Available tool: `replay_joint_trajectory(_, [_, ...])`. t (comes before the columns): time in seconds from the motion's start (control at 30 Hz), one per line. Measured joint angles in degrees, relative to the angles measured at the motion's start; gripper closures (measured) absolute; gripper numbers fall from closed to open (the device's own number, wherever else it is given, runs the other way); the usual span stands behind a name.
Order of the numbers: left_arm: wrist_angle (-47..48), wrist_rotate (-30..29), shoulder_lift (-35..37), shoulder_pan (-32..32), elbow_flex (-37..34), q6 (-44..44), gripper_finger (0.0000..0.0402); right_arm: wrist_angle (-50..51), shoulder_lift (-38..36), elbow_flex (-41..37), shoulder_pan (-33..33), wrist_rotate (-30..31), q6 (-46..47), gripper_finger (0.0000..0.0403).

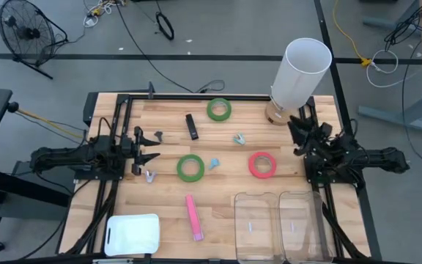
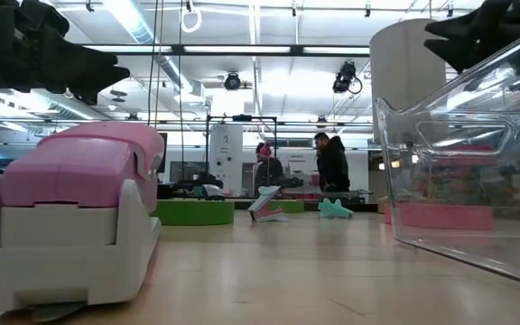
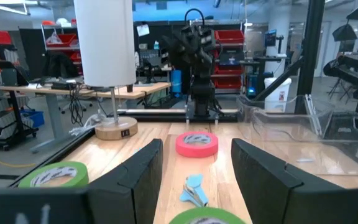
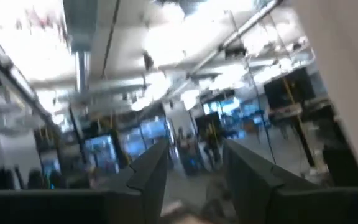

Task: Pick and place Stapler, Stapler remover, tape
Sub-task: Put the pink tape into the left transparent bin

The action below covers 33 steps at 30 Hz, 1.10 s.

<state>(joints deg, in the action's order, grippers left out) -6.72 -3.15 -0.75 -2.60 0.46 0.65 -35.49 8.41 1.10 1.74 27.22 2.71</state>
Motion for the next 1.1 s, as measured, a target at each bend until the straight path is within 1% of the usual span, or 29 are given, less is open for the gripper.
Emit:
replay_joint_trajectory(0.07, [-0.8,0.01,0.0,-0.01,0.01,-0.01,0.0207,1.95,3.8,0.0,0.05,2.75,0.98,0.0245])
replay_joint_trajectory(0.17, [-1.19,0.01,0.0,-0.01,0.01,-0.16,0.0207,5.47,10.59,0.0,0.05,4.53,5.15,0.0245])
replay_joint_trajectory(0.23, [-1.27,0.01,0.0,0.0,0.01,-0.31,0.0207,6.28,15.35,0.0,0.02,3.45,7.05,0.0245])
replay_joint_trajectory(0.33, [-1.25,0.01,0.0,-0.01,-0.01,-0.36,0.0207,5.8,20.68,0.6,-0.3,-0.26,7.2,0.0245])
replay_joint_trajectory(0.4, [-1.26,0.0,0.0,0.0,0.0,-0.42,0.0207,5.43,23.17,2.9,-1.02,-1.03,6.55,0.0245])
replay_joint_trajectory(0.5, [-1.25,0.01,0.0,-0.01,0.01,-0.44,0.0207,9.12,26.26,7.73,-3.04,-1.54,2.24,0.0245])
replay_joint_trajectory(0.57, [-1.24,0.01,0.0,0.0,0.01,-0.45,0.0207,14.38,28.32,11.9,-4.93,-3.35,-1.9,0.0245])
replay_joint_trajectory(0.6, [-1.24,0.0,0.0,0.0,0.01,-0.47,0.0207,18.74,29.61,14.4,-5.83,-3.74,-2.88,0.0245])
replay_joint_trajectory(0.67, [-1.22,0.01,0.0,-0.01,0.0,-0.47,0.0207,28.4,32.75,18.94,-6.98,-3.65,-2.5,0.0245])
replay_joint_trajectory(0.73, [-1.22,-0.01,0.0,0.01,0.01,-0.47,0.0207,38.89,36.31,23.09,-7.87,-2.08,-0.47,0.0245])
replay_joint_trajectory(0.8, [-1.23,0.01,0.0,0.01,0.01,-0.47,0.0207,48.7,39.99,27.09,-8.26,-1.0,3.47,0.0245])
replay_joint_trajectory(0.9, [-1.22,0.01,0.0,0.0,0.01,-0.47,0.0207,60.16,44.81,32.58,-8.2,-3.65,8.36,0.0245])
replay_joint_trajectory(0.97, [-1.22,0.01,0.0,0.0,0.0,-0.49,0.0207,65.15,47.49,35.05,-8.22,-4.22,10.46,0.0245])
replay_joint_trajectory(1.1, [-1.22,0.01,0.0,-0.01,-0.01,-0.51,0.0207,69.9,52.05,37.57,-8.22,-5.3,14.57,0.0245])
